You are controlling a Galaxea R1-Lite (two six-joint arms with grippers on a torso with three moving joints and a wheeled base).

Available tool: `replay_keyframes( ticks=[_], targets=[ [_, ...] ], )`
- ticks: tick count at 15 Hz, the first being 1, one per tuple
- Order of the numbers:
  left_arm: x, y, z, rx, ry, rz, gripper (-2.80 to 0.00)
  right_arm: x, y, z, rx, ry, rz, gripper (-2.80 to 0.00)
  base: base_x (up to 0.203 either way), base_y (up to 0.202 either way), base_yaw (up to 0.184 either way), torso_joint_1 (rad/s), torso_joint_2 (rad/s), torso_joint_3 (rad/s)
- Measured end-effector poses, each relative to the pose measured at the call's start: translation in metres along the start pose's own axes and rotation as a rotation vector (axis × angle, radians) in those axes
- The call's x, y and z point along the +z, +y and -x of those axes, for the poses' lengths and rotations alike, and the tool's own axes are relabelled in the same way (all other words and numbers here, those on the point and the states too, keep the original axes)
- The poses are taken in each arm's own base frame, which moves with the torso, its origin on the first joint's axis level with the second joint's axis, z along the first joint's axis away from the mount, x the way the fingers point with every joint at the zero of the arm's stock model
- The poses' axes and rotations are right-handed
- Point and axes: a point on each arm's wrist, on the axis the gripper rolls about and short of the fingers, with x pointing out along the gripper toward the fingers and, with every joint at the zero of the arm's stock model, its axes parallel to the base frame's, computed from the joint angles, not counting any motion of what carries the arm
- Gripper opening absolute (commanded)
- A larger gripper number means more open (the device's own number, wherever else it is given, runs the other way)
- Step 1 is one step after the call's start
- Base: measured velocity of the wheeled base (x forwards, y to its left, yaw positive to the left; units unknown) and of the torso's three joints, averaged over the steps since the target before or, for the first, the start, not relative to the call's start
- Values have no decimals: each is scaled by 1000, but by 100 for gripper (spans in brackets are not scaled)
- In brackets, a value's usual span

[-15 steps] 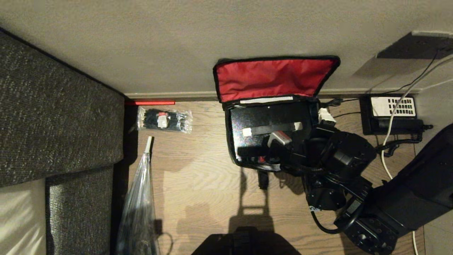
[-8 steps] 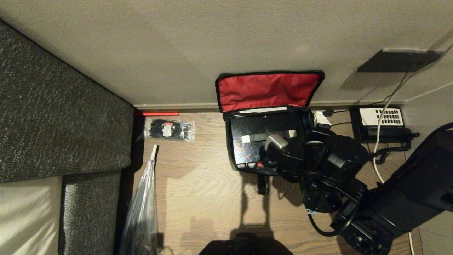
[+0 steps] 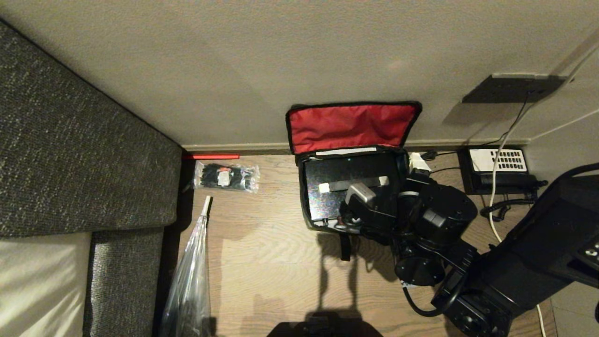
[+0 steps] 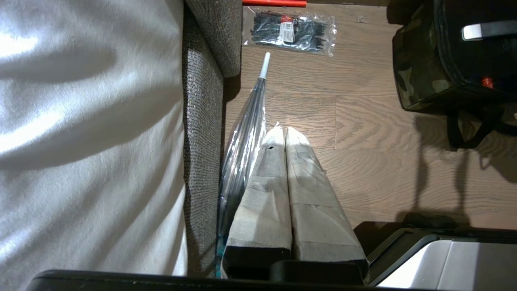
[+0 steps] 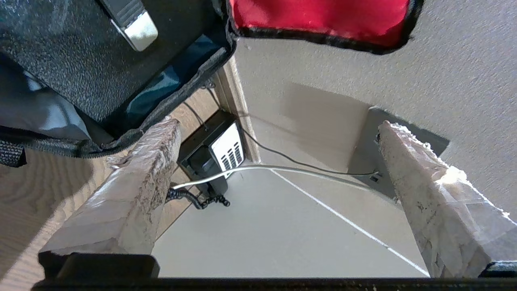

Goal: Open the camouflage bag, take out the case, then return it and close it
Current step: Grip the handle

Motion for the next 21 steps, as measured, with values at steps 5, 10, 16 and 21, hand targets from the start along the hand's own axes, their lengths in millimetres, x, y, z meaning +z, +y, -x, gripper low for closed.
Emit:
replay_keyframes(
  ticks=[5,10,16,21],
  targets=[
    [0,0,0,1,1,2,-280,3,0,-2,-4,0,-5,0,-169,0,0,2,2,2],
    [0,0,0,-1,-3,-6,-280,4,5,-3,1,0,-1,0,-53,0,0,1,2,3],
    [0,0,0,-1,-3,-6,-280,37,20,-22,-26,-113,-36,0,0,0,0,0,0,0],
    [0,0,0,-1,-3,-6,-280,51,32,-63,-80,-349,-76,0,0,0,0,0,0,0]
  ],
)
